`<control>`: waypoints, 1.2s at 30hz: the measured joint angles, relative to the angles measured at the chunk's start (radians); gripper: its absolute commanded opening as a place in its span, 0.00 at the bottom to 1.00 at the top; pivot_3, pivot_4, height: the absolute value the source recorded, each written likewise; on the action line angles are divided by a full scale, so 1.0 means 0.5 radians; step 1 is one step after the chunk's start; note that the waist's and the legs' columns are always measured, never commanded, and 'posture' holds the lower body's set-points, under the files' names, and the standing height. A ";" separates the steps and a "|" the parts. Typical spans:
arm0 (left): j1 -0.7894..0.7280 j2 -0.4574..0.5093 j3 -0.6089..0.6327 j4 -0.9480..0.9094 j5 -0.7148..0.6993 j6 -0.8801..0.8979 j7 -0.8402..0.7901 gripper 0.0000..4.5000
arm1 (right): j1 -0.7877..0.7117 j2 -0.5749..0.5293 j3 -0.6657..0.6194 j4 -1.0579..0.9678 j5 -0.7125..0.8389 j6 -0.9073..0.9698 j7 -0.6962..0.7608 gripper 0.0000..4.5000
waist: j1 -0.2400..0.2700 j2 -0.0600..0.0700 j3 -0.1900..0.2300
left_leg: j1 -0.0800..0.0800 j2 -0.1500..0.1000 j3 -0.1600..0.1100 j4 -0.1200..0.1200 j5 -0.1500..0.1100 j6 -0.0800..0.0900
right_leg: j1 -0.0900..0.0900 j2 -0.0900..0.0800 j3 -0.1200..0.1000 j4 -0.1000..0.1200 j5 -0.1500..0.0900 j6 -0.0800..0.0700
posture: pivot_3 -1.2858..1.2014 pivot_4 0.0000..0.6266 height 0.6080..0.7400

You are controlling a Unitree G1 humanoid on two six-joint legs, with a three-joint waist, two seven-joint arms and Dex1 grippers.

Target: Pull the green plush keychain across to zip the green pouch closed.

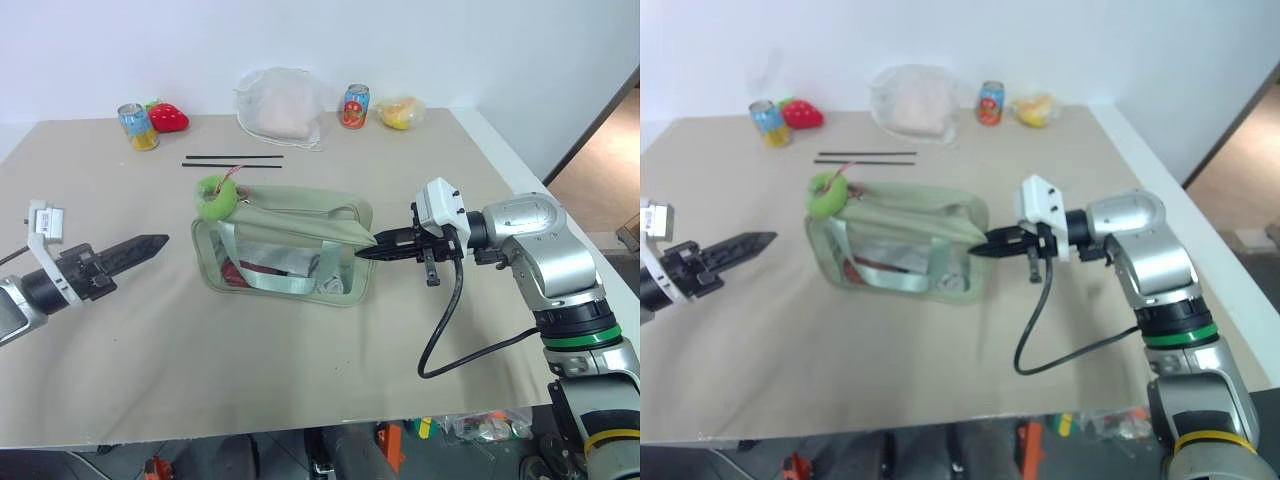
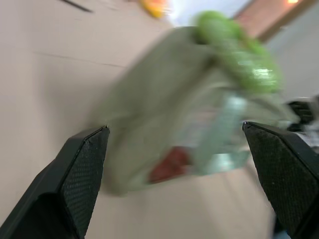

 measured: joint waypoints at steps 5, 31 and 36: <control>-0.006 -0.067 -0.225 -0.004 0.336 -0.221 -0.187 0.99 | -0.007 0.000 0.000 0.002 0.001 0.000 0.008 0.00 | 0.001 0.000 0.000 | -0.005 0.000 0.002 0.000 0.000 0.000 | -0.007 0.000 0.002 0.000 0.001 0.001 | 0.52 0.24 1.00; -0.206 -0.256 -0.389 -0.188 0.510 -0.260 -0.389 0.02 | 0.008 -0.037 0.000 -0.024 0.003 0.041 -0.009 0.00 | 0.002 0.000 0.000 | -0.011 0.000 0.004 0.000 0.000 0.001 | -0.008 0.000 0.004 0.001 0.001 0.002 | 0.52 0.24 1.00; -0.180 -0.259 -0.389 -0.250 0.520 -0.261 -0.393 0.00 | 0.011 -0.061 0.000 -0.023 0.006 0.134 -0.006 0.22 | 0.004 -0.001 0.000 | -0.011 -0.001 0.004 0.001 -0.001 0.001 | -0.007 -0.001 0.004 0.001 0.001 0.002 | 0.52 0.24 1.00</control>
